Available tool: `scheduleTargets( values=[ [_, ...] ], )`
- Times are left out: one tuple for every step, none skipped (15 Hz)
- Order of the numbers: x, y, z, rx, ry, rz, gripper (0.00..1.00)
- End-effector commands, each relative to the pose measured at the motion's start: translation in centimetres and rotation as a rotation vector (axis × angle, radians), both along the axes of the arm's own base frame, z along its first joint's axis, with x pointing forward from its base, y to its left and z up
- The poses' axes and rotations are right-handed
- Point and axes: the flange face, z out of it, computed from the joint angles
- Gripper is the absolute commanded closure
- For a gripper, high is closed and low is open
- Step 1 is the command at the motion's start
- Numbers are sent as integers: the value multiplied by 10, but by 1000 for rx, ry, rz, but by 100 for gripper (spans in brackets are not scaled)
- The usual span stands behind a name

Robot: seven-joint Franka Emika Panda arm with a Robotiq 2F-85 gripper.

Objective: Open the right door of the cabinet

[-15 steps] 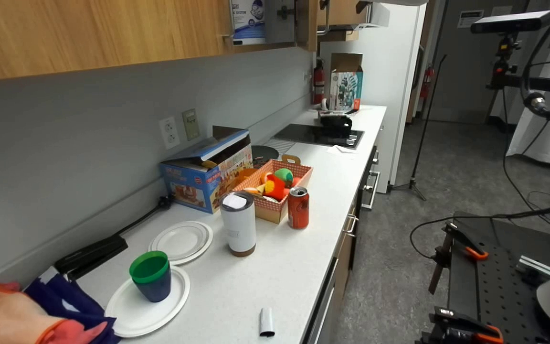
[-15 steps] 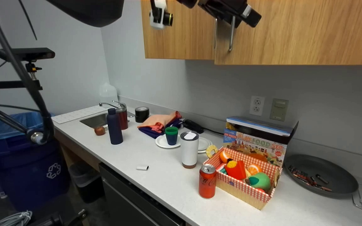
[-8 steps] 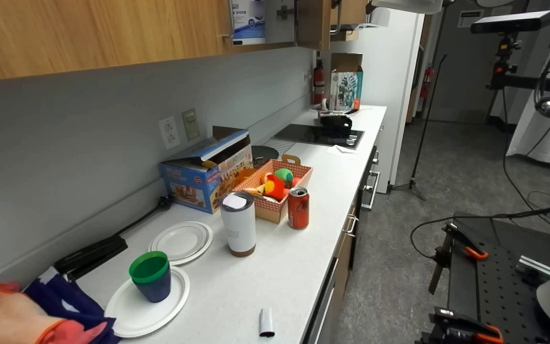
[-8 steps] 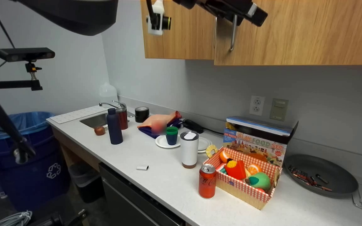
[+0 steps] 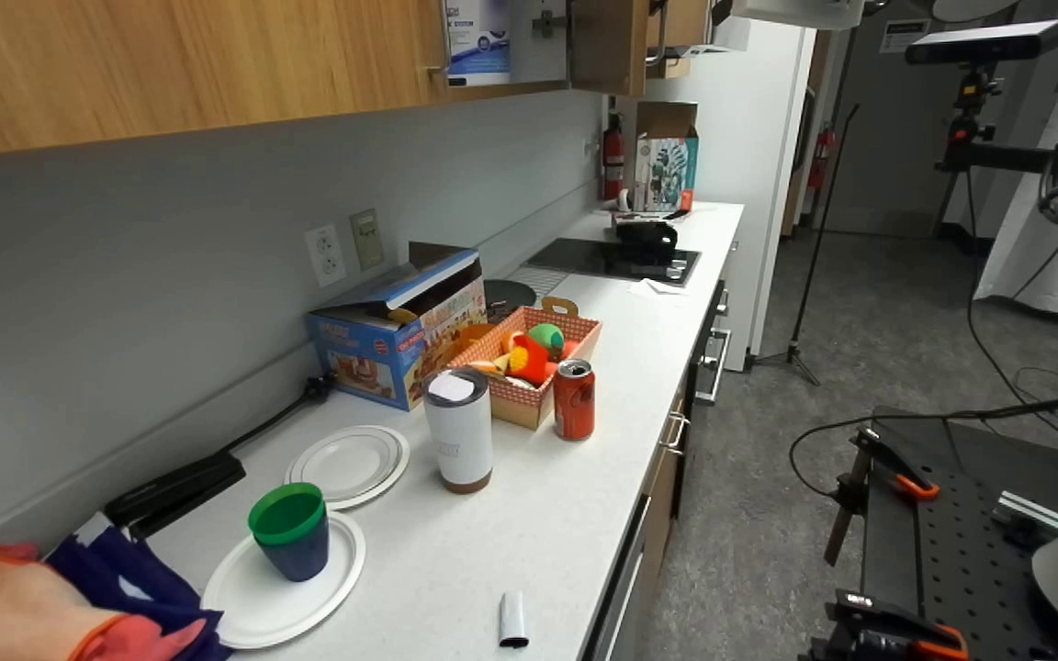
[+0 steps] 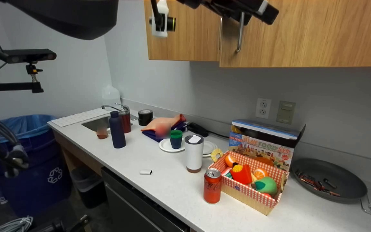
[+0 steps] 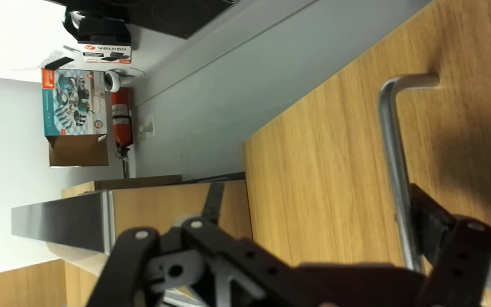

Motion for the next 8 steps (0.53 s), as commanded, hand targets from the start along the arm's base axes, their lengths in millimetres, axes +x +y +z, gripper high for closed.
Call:
scheduleTargets(
  values=[
    [0,0,0,0,0,0,0],
    [0,0,0,0,0,0,0],
    [0,0,0,0,0,0,0],
    [2,1,4,-3,-3,6,0],
    [3,2,5,-13,-1,24,0],
    [3,1,-2,-6,24,54,0],
    [0,-2,-10,18,42,93,0],
    [-1,-5,-16,39,57,122,0]
  ],
)
